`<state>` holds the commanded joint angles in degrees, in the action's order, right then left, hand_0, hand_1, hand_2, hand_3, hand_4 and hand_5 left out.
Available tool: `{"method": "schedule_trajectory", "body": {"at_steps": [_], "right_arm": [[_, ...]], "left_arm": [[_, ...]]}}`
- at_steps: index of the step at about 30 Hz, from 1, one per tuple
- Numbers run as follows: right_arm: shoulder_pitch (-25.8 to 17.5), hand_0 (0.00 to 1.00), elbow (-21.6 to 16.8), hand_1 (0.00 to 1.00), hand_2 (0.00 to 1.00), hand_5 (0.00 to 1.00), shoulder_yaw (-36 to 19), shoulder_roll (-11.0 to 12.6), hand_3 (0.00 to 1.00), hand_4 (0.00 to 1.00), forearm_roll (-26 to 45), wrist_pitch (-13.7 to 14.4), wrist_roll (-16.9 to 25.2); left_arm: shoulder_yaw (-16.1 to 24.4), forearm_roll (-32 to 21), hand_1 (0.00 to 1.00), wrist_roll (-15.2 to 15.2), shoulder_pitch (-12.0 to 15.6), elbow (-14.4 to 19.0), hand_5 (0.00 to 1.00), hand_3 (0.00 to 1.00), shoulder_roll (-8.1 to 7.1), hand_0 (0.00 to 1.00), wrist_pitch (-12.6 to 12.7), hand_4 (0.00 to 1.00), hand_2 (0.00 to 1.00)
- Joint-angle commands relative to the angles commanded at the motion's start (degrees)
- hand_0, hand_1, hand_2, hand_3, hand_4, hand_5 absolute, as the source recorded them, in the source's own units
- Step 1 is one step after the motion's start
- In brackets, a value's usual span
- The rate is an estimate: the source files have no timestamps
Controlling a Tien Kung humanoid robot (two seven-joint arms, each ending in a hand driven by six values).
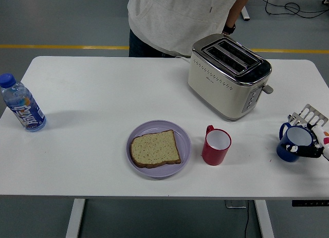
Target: Pick up the cup,pour liquid into bread,place the cup on the desk
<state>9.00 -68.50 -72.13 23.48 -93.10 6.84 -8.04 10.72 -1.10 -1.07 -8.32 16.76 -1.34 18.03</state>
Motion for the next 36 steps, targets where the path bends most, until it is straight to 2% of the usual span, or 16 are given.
{"method": "schedule_trajectory", "body": {"at_steps": [2, 3, 9, 10, 27, 28, 33, 34, 36], "right_arm": [[0.03, 0.488, 0.06, 0.449, 0.56, 0.021, -0.03, -0.01, 0.556, 0.606, -0.24, -0.31, 0.09], [0.04, 0.518, 0.08, 0.477, 0.581, 0.035, -0.04, -0.01, 0.575, 0.63, -0.29, -0.38, 0.12], [0.06, 0.518, 0.18, 0.477, 0.581, 0.035, -0.02, -0.04, 0.575, 0.63, -0.91, -0.89, 0.14], [0.06, 0.528, 0.19, 0.49, 0.599, 0.05, -0.02, -0.05, 0.604, 0.659, -0.98, -0.91, 0.14], [-0.11, 0.529, -0.32, 0.494, 0.603, 0.053, 0.25, -0.04, 0.597, 0.662, -1.15, 0.09, 0.68], [-0.13, 0.483, -0.33, 0.462, 0.582, 0.058, 0.3, -0.03, 0.589, 0.663, -1.17, 0.18, 0.74], [-0.12, 0.483, -0.38, 0.462, 0.582, 0.058, 0.48, -0.06, 0.589, 0.663, -1.02, 0.86, 1.14], [-0.11, 0.437, -0.39, 0.429, 0.552, 0.077, 0.51, -0.05, 0.574, 0.68, -1.0, 0.88, 1.16], [-0.11, 0.437, -0.46, 0.429, 0.552, 0.077, 0.62, -0.07, 0.574, 0.68, -1.01, 0.96, 1.21]], "left_arm": [[0.02, 0.04, 0.713, 0.01, -0.03, -0.01, 0.998, 0.578, 0.0, 0.7, 0.0, 0.257, 0.724], [0.02, 0.04, 0.713, 0.01, -0.03, -0.01, 0.998, 0.577, -0.01, 0.698, 0.0, 0.257, 0.724], [0.0, 0.0, 0.713, 0.0, -0.05, -0.01, 0.998, 0.577, -0.01, 0.698, -0.02, 0.257, 0.724], [0.0, 0.02, 0.714, 0.0, -0.05, -0.01, 0.998, 0.577, -0.01, 0.698, -0.02, 0.257, 0.724], [0.22, 0.48, 0.715, 0.2, -0.12, -0.04, 0.998, 0.577, 0.0, 0.699, -0.01, 0.257, 0.723], [0.22, 0.48, 0.714, 0.2, -0.13, -0.04, 0.998, 0.576, 0.01, 0.698, -0.01, 0.257, 0.722], [0.28, 0.57, 0.714, 0.26, -0.16, -0.04, 0.998, 0.576, 0.02, 0.698, 0.01, 0.257, 0.722], [0.3, 0.6, 0.714, 0.28, -0.17, -0.04, 0.998, 0.578, 0.03, 0.698, 0.01, 0.257, 0.722], [0.35, 0.74, 0.714, 0.33, -0.17, -0.05, 0.998, 0.578, 0.03, 0.698, 0.02, 0.257, 0.722]]}}
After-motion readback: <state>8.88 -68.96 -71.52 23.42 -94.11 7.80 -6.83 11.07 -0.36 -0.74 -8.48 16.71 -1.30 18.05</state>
